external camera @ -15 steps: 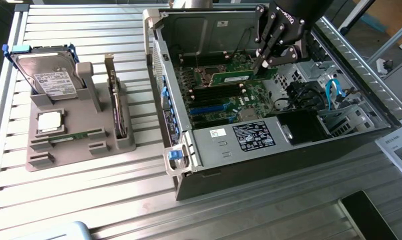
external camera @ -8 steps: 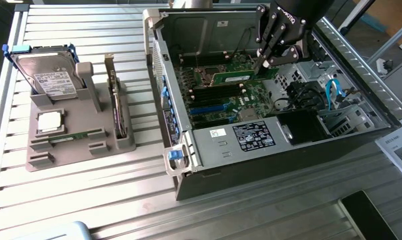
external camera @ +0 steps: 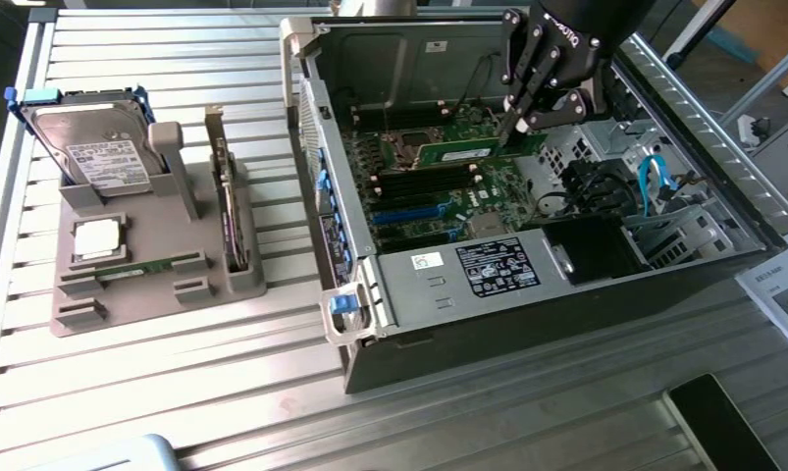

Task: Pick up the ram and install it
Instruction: 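Pick up the ram and move it above insertion slot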

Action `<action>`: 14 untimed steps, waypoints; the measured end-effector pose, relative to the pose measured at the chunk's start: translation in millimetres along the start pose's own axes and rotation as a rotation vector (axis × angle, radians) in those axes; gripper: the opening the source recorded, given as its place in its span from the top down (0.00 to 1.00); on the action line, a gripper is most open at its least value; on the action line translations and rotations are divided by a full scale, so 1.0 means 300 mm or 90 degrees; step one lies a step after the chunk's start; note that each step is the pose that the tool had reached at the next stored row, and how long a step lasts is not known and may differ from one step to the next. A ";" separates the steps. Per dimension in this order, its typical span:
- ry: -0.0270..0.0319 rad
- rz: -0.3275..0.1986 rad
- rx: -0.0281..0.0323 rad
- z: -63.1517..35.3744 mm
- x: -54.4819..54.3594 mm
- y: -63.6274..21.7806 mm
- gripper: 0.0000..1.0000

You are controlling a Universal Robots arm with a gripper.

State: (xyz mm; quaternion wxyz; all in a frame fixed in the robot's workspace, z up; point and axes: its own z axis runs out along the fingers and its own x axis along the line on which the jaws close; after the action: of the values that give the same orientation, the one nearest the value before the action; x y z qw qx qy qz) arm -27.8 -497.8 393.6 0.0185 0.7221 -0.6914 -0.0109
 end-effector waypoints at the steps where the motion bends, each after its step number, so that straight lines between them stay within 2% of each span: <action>1: 0.0001 -0.001 0.0010 0.000 0.000 0.000 0.88; 3: 0.0002 -0.003 0.0026 0.000 0.000 0.000 0.88; 10: 0.0012 -0.015 0.0117 0.000 0.000 0.000 0.88; 14: 0.0012 -0.016 0.0123 0.000 0.000 0.000 0.88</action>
State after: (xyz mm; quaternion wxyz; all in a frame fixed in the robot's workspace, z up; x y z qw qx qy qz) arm -27.8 -497.9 393.6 0.0120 0.7312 -0.6821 -0.0037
